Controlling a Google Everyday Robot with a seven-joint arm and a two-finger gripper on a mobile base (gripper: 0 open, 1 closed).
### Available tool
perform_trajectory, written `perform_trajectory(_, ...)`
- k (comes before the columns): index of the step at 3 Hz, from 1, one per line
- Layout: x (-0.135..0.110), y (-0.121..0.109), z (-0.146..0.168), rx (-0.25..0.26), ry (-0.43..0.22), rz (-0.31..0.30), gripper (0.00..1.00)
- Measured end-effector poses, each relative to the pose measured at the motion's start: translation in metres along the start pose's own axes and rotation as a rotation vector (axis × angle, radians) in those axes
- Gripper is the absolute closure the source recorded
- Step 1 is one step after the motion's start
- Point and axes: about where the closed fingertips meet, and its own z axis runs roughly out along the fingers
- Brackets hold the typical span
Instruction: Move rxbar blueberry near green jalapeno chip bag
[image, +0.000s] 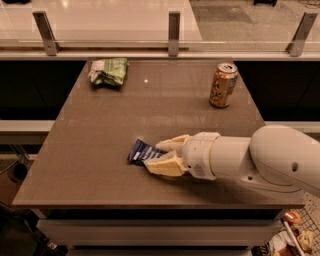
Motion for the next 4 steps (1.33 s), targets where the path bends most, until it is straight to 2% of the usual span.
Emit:
perform_trajectory(1, 0.000, 0.000, 0.000, 0.000, 0.000, 0.000, 1.00)
perform_trajectory(2, -0.012, -0.010, -0.002, 0.011, 0.017, -0.008, 1.00)
perform_trajectory(4, -0.067, -0.078, 0.004, 0.083, 0.050, -0.033, 1.00)
